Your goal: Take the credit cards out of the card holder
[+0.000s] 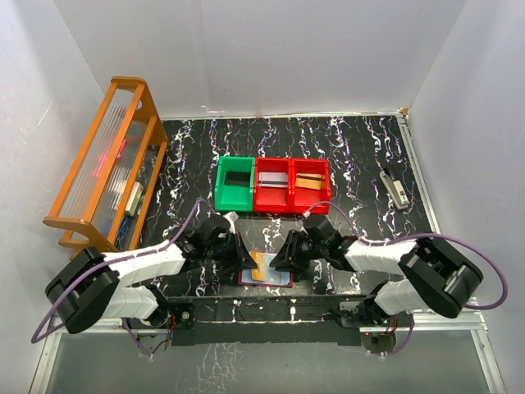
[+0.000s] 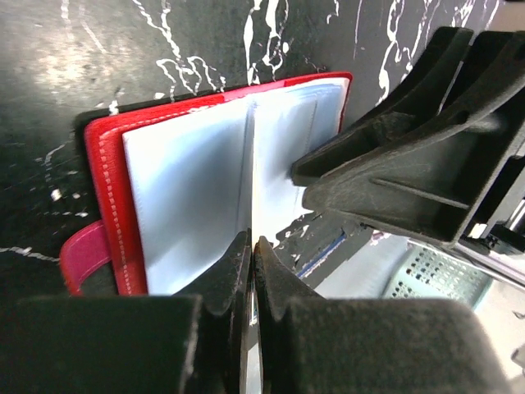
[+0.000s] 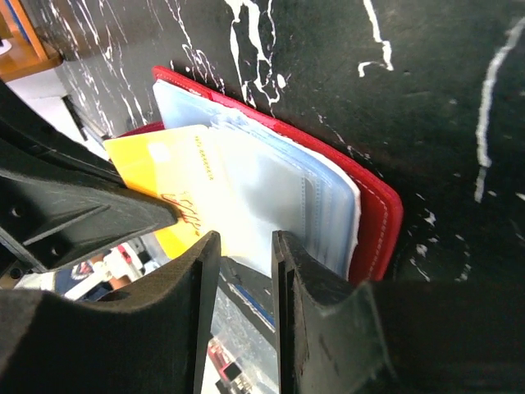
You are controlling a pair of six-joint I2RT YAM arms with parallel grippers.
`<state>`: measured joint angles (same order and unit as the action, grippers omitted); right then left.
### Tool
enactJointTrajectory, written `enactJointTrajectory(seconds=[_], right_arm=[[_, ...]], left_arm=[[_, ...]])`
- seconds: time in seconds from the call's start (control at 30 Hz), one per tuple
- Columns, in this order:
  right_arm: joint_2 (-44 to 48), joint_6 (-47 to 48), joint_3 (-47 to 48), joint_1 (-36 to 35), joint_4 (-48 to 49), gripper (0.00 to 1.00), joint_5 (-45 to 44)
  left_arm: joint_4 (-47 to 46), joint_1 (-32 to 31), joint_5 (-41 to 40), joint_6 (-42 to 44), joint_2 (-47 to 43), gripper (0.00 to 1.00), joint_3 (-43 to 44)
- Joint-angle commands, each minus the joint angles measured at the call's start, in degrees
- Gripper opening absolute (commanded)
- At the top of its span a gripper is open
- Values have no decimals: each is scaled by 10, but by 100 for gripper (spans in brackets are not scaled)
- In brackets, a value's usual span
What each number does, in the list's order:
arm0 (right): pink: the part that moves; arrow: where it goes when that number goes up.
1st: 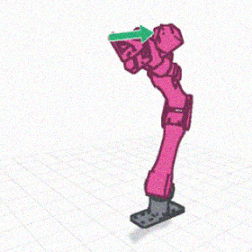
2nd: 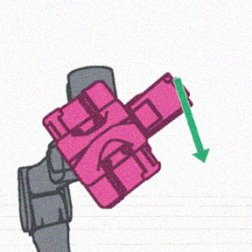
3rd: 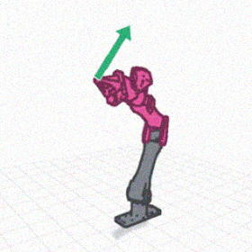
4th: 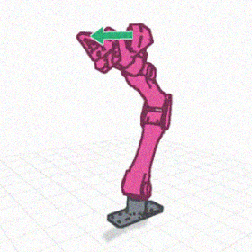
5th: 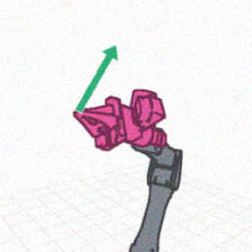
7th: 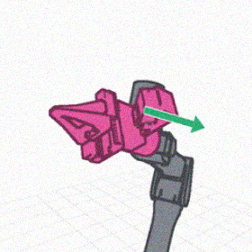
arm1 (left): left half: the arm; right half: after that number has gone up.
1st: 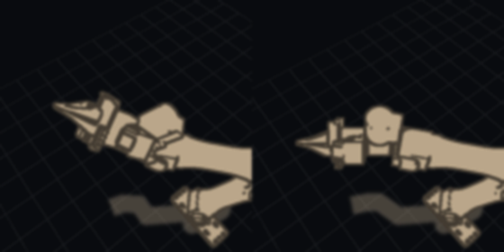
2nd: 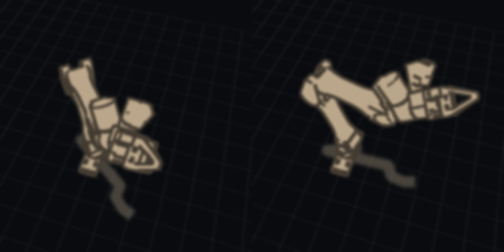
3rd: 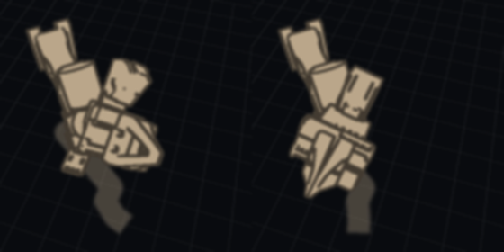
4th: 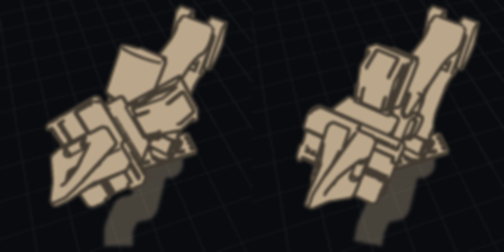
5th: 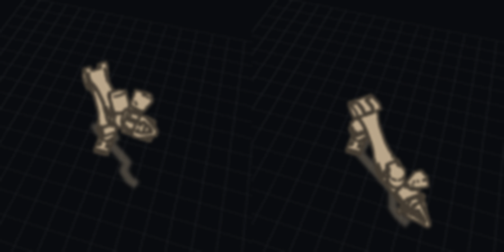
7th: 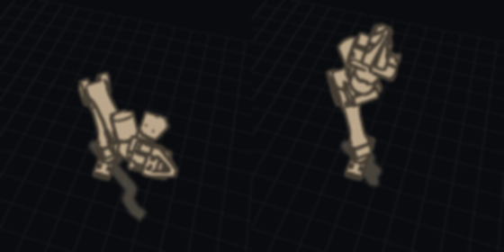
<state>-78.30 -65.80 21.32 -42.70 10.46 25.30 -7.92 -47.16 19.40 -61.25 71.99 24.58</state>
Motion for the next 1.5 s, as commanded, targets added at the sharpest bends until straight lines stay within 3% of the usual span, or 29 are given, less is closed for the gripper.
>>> enactJointTrajectory(seconds=[0.0, 0.23, 0.6, 0.83, 1.03, 1.23, 1.37, 1.47], right_arm=[[55, 29, 33, -1, -56, 31, -55], [74, 50, 83, -6, -78, 31, -43], [-34, 58, 122, -49, -51, 31, -14], [-51, 65, 119, -49, -142, 33, -84], [14, 78, 119, -49, -148, 34, -110], [141, 74, 94, -49, -152, 40, -216], [252, 74, 51, -45, -142, 53, -273], [320, 77, 20, -29, -134, 65, -269]], left_arm=[[88, -1, -63, 14, -62, 0, 27], [141, -1, -136, -2, -162, 0, 7], [174, -1, -152, 4, -191, 0, 16], [185, -1, -155, 24, -187, 0, 34], [164, 0, -140, 46, -193, 0, 32], [103, -1, -101, 73, -202, 0, 29], [69, -1, -80, 91, -209, 0, 29], [28, -1, -59, 103, -222, 0, 22]])
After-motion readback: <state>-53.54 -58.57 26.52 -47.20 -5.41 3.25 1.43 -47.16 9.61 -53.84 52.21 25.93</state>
